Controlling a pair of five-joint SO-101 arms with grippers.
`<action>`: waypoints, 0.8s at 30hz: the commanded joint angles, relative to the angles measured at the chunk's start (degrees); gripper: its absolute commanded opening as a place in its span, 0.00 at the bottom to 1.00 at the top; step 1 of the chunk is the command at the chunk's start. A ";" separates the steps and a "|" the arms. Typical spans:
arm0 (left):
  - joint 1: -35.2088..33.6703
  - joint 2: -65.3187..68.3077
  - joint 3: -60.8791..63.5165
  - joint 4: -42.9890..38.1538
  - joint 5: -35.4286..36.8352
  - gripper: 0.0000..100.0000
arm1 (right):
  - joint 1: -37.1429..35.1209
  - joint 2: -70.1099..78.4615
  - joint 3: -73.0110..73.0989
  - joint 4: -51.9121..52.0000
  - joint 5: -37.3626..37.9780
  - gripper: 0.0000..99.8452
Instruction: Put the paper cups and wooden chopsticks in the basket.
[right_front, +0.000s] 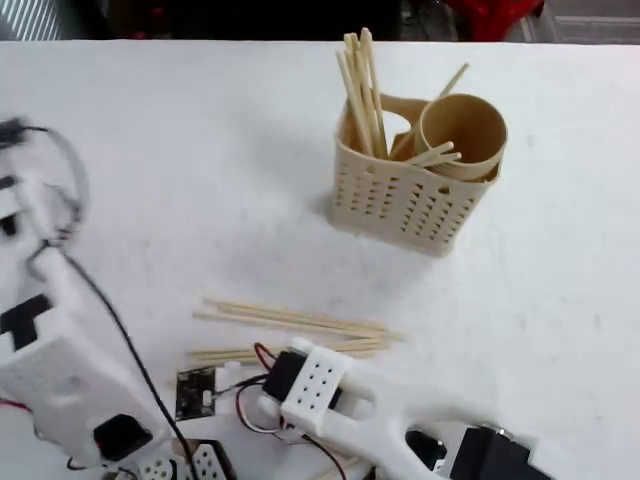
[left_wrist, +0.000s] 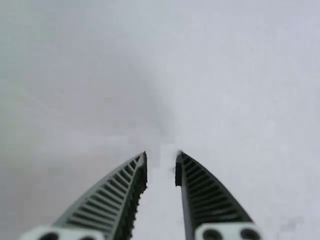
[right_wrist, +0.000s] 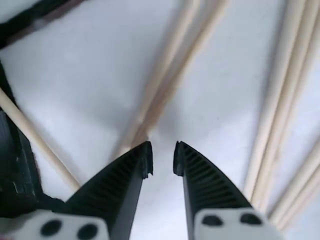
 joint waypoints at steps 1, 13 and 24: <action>-11.56 -0.40 -17.41 5.89 -3.43 0.12 | -0.40 -1.54 -0.88 -0.57 -1.14 0.08; -22.64 -0.31 -34.37 8.18 -8.88 0.12 | -7.08 -2.07 -7.47 1.10 -8.70 0.08; -22.55 5.14 -34.73 5.36 -9.14 0.12 | -16.40 -1.71 -7.03 -1.27 -8.62 0.08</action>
